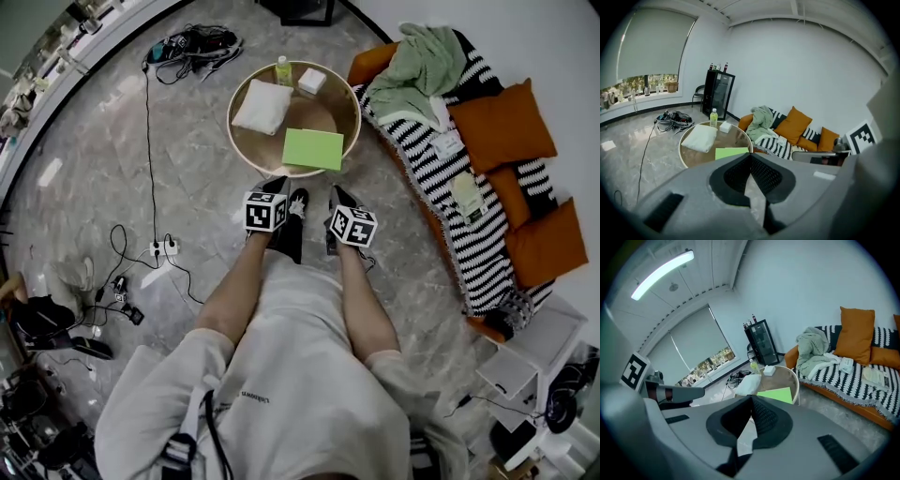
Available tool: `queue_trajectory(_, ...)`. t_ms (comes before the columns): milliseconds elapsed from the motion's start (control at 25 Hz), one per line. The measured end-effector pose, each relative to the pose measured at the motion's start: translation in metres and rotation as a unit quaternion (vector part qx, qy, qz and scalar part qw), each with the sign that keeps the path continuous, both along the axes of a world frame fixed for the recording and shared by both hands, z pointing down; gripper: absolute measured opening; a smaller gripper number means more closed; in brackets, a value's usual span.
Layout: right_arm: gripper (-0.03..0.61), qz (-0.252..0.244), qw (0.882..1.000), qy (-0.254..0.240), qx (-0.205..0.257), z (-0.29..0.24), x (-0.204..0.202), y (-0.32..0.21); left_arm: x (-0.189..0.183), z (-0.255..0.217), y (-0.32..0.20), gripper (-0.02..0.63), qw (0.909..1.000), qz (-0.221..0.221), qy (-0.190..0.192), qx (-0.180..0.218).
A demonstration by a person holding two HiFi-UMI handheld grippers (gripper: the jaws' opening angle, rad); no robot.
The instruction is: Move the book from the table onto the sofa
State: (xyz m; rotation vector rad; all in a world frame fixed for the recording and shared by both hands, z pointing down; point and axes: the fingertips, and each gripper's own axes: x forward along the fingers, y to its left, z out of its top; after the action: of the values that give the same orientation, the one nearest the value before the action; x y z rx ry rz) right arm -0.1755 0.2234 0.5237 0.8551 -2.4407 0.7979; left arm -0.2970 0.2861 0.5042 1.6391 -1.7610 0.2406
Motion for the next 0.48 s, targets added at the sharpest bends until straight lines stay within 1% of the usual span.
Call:
queue_trajectory(80,0.006,0.002,1.000,-0.012,-0.010,-0.001,-0.010,-0.012,-0.012,0.002,-0.015,0.009,0.9999,-0.004,0.012,-0.006)
queue_trajectory(160,0.006,0.002,1.000,-0.016,-0.016,0.000,-0.021,-0.025,-0.021,0.004,-0.031,0.009,0.9997,0.000,0.021,-0.012)
queue_trajectory(320,0.006,0.012,1.000,-0.001,-0.029,0.006,-0.033,-0.053,-0.031,0.011,-0.065,0.009,0.9992,0.020,0.027,-0.023)
queue_trajectory(480,0.006,0.039,0.998,0.013,-0.041,0.016,-0.041,-0.086,-0.054,0.018,-0.099,0.009,0.9990,0.014,0.028,-0.032)
